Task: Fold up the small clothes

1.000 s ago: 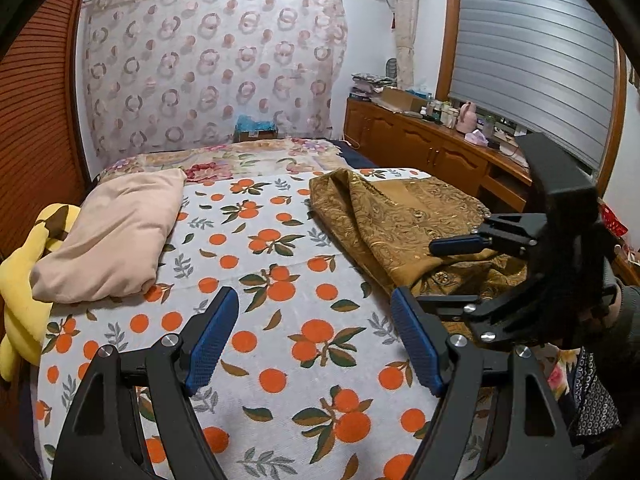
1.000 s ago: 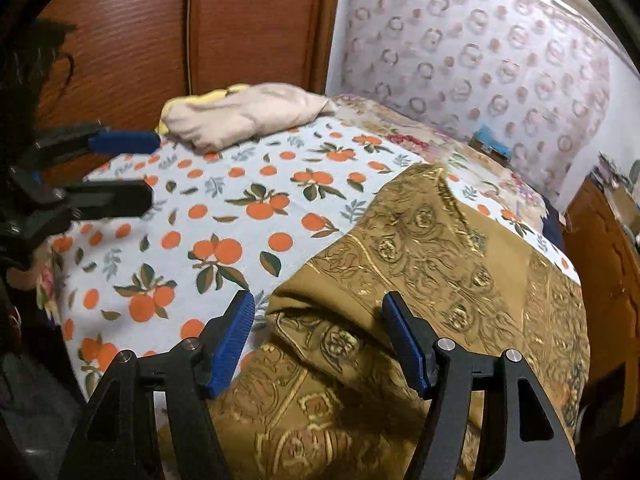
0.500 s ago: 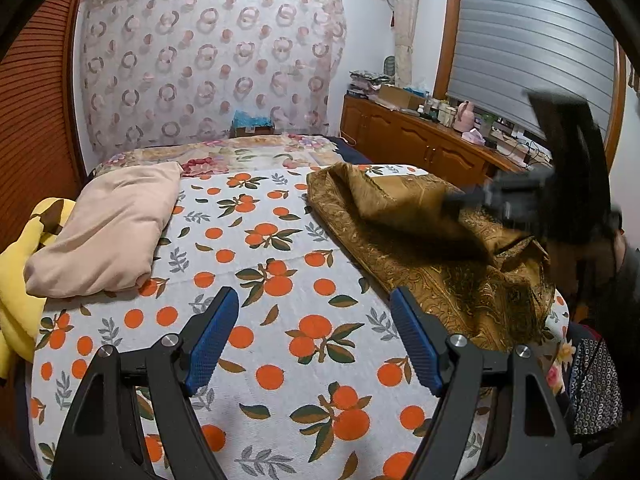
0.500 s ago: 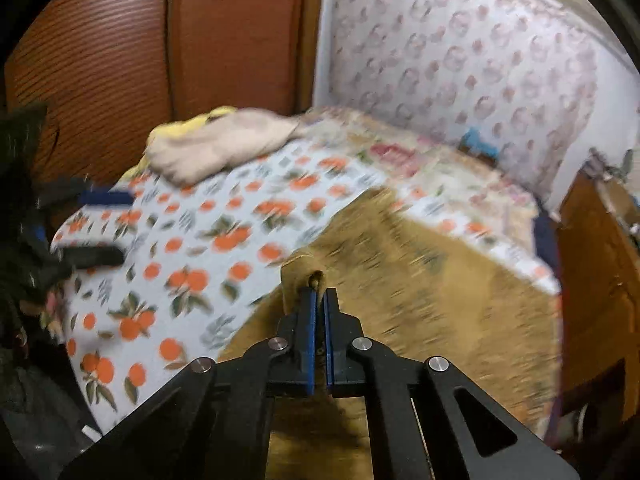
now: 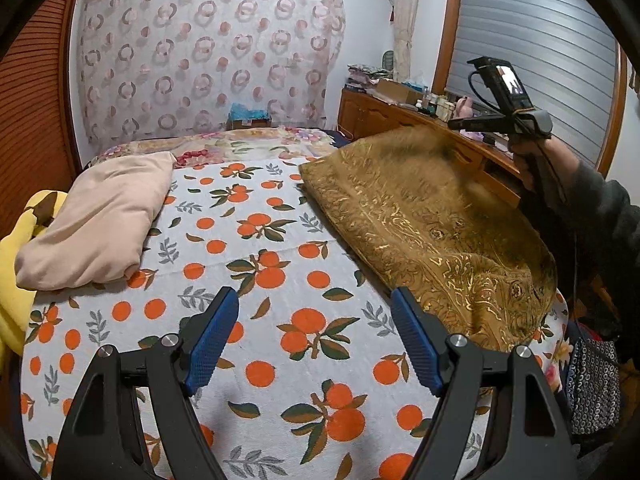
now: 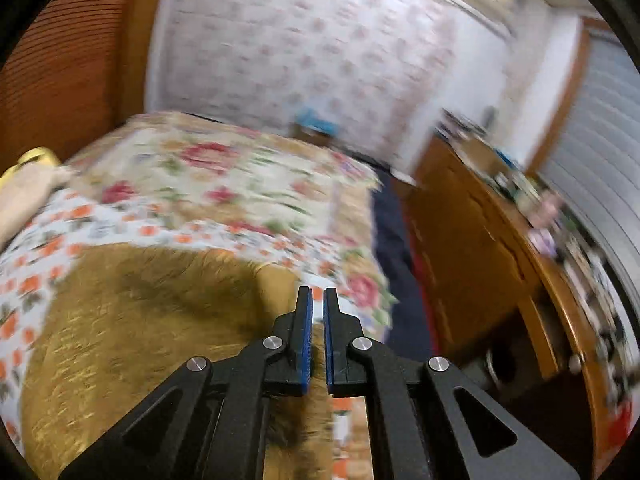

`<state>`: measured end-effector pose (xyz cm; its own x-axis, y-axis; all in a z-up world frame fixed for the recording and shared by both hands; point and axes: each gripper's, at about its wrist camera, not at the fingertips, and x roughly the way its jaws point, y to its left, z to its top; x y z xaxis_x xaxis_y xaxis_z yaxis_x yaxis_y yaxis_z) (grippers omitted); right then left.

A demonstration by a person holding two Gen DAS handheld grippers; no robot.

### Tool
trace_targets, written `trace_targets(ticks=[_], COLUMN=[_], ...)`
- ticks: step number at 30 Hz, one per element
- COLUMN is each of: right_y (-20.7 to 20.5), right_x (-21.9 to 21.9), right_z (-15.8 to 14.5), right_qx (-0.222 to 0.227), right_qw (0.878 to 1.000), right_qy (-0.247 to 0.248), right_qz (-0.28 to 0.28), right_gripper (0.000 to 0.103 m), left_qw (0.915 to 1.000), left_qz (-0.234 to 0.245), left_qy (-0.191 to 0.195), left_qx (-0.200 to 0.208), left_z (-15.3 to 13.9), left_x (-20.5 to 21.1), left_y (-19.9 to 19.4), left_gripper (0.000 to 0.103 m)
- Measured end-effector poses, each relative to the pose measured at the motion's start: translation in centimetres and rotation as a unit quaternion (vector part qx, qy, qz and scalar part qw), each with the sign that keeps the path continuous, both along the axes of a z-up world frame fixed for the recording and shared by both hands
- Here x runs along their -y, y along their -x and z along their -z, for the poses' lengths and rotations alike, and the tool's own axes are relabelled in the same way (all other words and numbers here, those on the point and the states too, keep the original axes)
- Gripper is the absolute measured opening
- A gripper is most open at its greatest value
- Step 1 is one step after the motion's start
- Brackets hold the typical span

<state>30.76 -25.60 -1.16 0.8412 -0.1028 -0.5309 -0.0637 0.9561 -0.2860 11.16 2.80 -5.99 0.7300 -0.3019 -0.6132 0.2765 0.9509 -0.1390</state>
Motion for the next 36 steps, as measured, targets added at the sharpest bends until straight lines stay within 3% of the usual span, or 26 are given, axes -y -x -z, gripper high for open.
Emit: trace_targets(ticks=[1, 3, 11, 16, 18, 22, 26, 30, 32, 33, 36], right_y=[0.0, 1.1, 12.9, 19.8, 22.0, 25.3, 25.8, 25.8, 25.6, 25.6, 24.0], right_x=[0.5, 1.1, 2.4, 3.9, 4.6, 4.7, 4.2, 4.5, 4.5, 4.6, 3.8], right_z=[0.1, 0.4, 3.4, 5.4, 5.6, 5.8, 5.5, 5.8, 6.5, 6.5, 7.6], right_qx=[-0.004, -0.006, -0.028, -0.039, -0.039, -0.039, -0.040, -0.046, -0.048, -0.050, -0.056], right_qw=[1.000, 0.999, 0.994, 0.993, 0.994, 0.993, 0.992, 0.991, 0.990, 0.990, 0.990], right_qy=[-0.011, -0.038, -0.078, -0.079, -0.079, -0.089, -0.106, -0.112, -0.116, -0.117, -0.114], right_qz=[0.005, 0.000, -0.078, -0.079, -0.070, -0.061, -0.062, -0.058, -0.060, -0.061, -0.063], right_gripper=[0.034, 0.046, 0.047, 0.047, 0.047, 0.047, 0.047, 0.047, 0.045, 0.036, 0.014], left_qw=[1.0000, 1.0000, 0.9981, 0.9931, 0.9922, 0.9884, 0.9848, 0.9808, 0.9794, 0.9791, 0.9786], left_qz=[0.003, 0.007, 0.051, 0.099, 0.107, 0.136, 0.154, 0.166, 0.171, 0.174, 0.181], left_qy=[-0.001, -0.002, 0.016, 0.031, 0.025, 0.020, 0.019, 0.032, 0.032, 0.030, 0.023], left_qx=[-0.001, -0.003, -0.030, -0.056, -0.058, -0.065, -0.079, -0.098, -0.101, -0.101, -0.096], left_z=[0.1, 0.3, 1.4, 1.9, 1.8, 2.0, 2.8, 3.5, 3.6, 3.6, 3.2], left_x=[0.2, 0.4, 2.5, 4.4, 5.1, 6.7, 7.9, 8.3, 8.5, 8.6, 8.8], left_y=[0.0, 0.0, 0.7, 2.0, 2.7, 3.7, 3.7, 3.4, 3.5, 3.6, 4.0], left_gripper=[0.079, 0.079, 0.078, 0.055, 0.050, 0.043, 0.037, 0.020, 0.011, 0.005, 0.003])
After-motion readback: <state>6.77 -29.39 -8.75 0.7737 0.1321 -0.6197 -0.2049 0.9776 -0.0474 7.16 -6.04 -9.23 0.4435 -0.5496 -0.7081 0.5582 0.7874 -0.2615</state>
